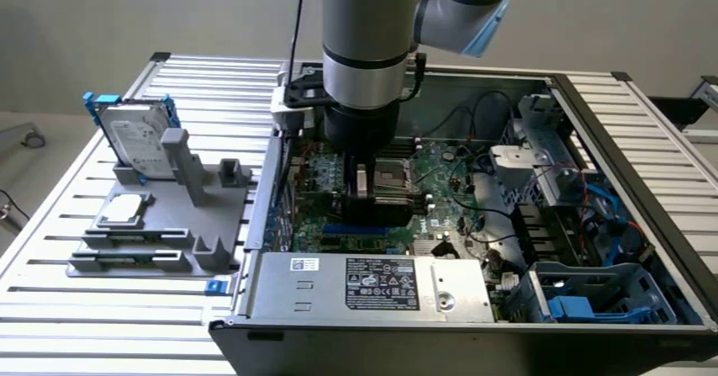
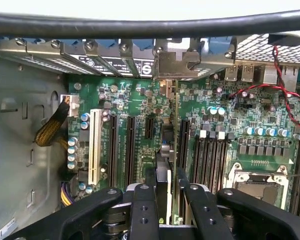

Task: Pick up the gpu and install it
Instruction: 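Insert the gpu into the slot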

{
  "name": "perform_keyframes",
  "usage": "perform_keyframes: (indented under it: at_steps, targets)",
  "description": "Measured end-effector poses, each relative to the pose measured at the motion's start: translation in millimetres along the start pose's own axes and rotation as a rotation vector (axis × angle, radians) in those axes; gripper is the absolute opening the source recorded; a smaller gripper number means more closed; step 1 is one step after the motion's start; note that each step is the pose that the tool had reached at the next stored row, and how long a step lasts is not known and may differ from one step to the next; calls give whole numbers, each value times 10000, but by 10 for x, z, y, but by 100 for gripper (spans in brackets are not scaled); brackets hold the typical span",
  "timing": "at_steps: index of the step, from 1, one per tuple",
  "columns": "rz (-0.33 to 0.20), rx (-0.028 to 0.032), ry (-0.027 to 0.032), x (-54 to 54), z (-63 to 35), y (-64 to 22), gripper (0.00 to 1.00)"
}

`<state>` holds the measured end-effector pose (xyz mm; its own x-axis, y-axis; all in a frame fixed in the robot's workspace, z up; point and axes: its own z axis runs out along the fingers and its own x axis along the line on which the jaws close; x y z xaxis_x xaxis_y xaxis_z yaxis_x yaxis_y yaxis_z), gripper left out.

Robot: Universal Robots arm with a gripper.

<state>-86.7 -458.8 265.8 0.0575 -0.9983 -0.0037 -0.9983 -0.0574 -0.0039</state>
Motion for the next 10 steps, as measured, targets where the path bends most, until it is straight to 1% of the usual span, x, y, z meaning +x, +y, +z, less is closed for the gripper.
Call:
perform_keyframes:
  at_steps: [6,10]
  targets:
    - [-1,-6,1,6,10,3,26]
    - [0,-54,-2,7,9,4,26]
